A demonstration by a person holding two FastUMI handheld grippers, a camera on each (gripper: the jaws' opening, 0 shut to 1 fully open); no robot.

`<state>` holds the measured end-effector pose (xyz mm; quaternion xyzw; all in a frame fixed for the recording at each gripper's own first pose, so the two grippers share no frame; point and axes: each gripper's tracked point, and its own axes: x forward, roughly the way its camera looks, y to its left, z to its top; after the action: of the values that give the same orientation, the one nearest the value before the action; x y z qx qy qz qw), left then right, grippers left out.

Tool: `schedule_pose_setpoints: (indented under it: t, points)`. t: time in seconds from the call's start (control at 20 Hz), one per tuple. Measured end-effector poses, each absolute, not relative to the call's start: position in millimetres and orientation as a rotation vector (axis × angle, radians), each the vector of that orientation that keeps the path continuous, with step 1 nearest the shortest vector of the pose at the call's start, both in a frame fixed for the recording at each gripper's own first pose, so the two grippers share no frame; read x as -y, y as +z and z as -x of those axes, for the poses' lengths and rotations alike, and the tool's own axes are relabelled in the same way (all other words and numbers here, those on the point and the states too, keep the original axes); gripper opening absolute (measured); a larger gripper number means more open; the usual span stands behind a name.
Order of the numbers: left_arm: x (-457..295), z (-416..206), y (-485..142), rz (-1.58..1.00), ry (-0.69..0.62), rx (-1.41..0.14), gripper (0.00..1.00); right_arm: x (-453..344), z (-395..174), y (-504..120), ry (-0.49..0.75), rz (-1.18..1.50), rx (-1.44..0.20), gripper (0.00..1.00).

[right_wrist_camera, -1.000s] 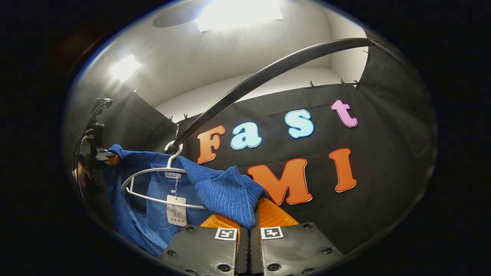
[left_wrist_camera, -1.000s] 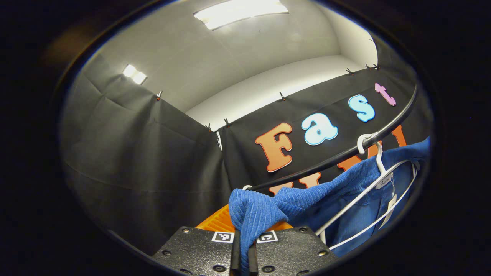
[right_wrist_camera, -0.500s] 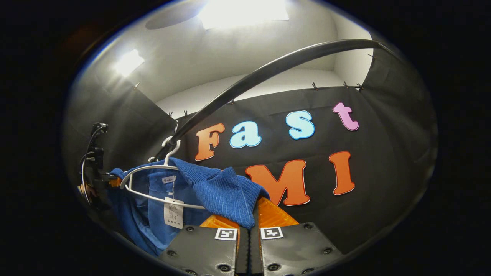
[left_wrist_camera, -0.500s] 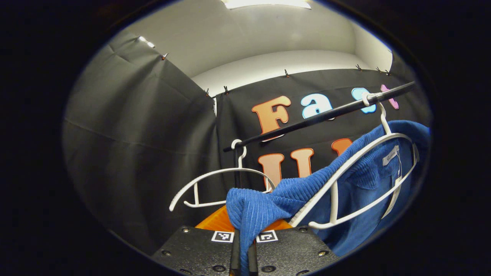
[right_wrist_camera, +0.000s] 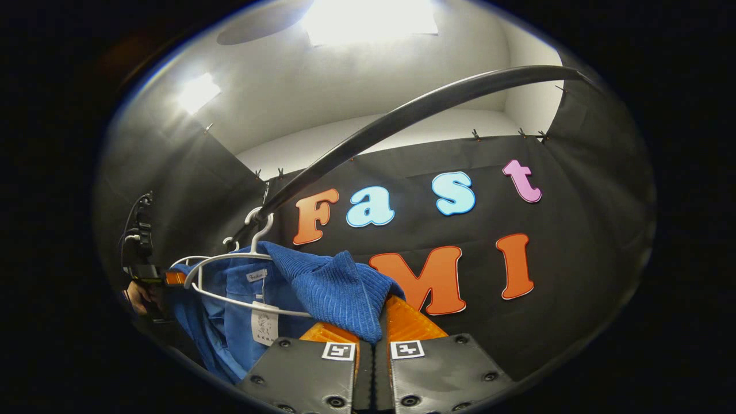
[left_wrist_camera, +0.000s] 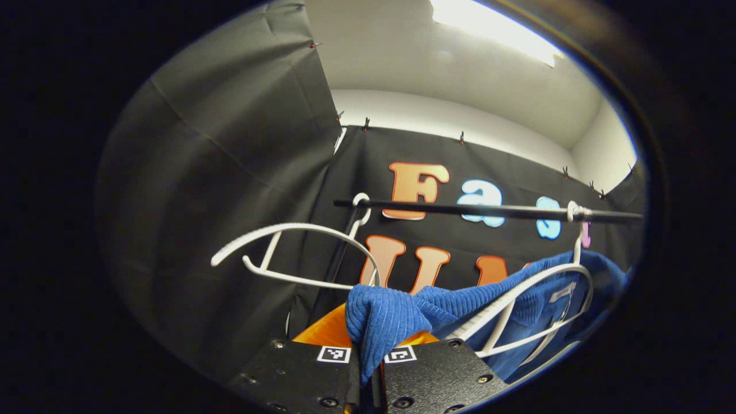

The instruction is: Grasp the clothes on the hanger with both hands and then place them into the laundry hamper below.

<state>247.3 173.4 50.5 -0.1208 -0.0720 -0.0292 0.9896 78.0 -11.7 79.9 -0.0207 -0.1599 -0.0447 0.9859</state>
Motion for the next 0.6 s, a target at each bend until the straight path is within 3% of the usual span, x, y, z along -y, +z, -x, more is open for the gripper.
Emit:
schedule_pose_setpoints:
  t: [0.2, 0.35, 0.6]
  points:
    - [-175, -253, 57, 0.271, -0.144, 0.161, 0.09, 10, -81, 79, -0.088, 0.027, 0.324, 0.09]
    - [-173, -253, 34, 0.495, -0.253, 0.115, 0.08, 13, -83, 78, -0.079, -0.007, 0.32, 0.09]
    - [-171, -247, -31, 0.464, -0.255, 0.011, 0.1, 14, -88, 83, -0.085, 0.009, 0.332, 0.09]
